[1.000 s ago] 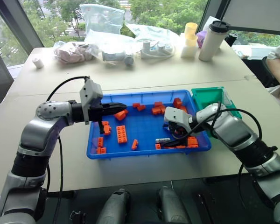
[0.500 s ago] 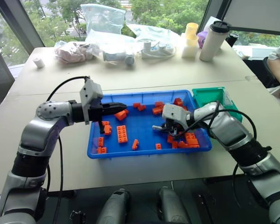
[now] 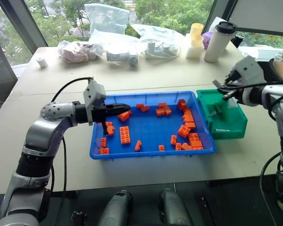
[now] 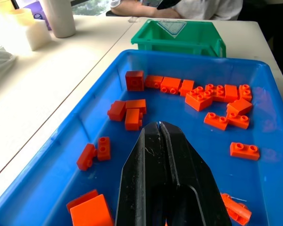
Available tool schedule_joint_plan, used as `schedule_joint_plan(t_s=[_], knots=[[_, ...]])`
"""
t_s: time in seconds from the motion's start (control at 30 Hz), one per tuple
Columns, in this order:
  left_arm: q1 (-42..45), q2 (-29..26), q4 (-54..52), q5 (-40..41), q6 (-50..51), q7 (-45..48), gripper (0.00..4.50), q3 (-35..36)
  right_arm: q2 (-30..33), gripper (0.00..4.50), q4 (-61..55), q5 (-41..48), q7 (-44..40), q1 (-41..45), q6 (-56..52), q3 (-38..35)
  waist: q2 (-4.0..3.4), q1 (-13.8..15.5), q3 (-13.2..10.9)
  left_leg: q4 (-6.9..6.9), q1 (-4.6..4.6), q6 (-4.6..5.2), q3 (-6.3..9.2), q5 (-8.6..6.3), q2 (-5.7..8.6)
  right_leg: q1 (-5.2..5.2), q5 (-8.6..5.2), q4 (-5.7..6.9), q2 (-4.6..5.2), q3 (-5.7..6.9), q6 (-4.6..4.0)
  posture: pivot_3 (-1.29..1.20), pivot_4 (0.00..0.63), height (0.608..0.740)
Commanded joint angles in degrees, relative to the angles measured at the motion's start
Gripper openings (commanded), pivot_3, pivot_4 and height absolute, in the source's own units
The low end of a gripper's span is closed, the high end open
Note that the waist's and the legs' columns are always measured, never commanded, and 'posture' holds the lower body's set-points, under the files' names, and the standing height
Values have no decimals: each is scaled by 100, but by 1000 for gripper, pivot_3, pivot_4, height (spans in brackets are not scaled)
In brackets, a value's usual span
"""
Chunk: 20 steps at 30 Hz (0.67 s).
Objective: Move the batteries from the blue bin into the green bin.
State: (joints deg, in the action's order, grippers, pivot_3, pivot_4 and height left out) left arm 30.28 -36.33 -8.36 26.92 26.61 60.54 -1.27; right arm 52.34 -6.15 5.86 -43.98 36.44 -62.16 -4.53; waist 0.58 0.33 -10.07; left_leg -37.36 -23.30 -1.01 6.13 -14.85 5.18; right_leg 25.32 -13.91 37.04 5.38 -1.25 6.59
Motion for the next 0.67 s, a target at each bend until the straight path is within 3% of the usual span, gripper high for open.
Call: schedule_joint_plan(t_s=[0.03,0.33,0.67], knots=[[210,11,32,52,-69,64,0,40,99,23,-403,190,33,-356,-93,-260,0,-6,0,0,0,0,0,0,-1,0,0,0,-1,0,0,0,150,740],[239,-47,127,47,-61,226,0,61,323,4318,-955,640,91,-566,-225,-696,-1,-1,0,-2,1,2,-2,-1,0,-1,0,2,-2,-1,0,0,150,740],[97,-351,-157,264,210,349,0,254,965,4463,-2762,2281,-1162,-1192,-476,-1533,-2,25,-1,-4,1,11,1,-6,-3,-7,0,-2,-4,3,1,0,150,740]])
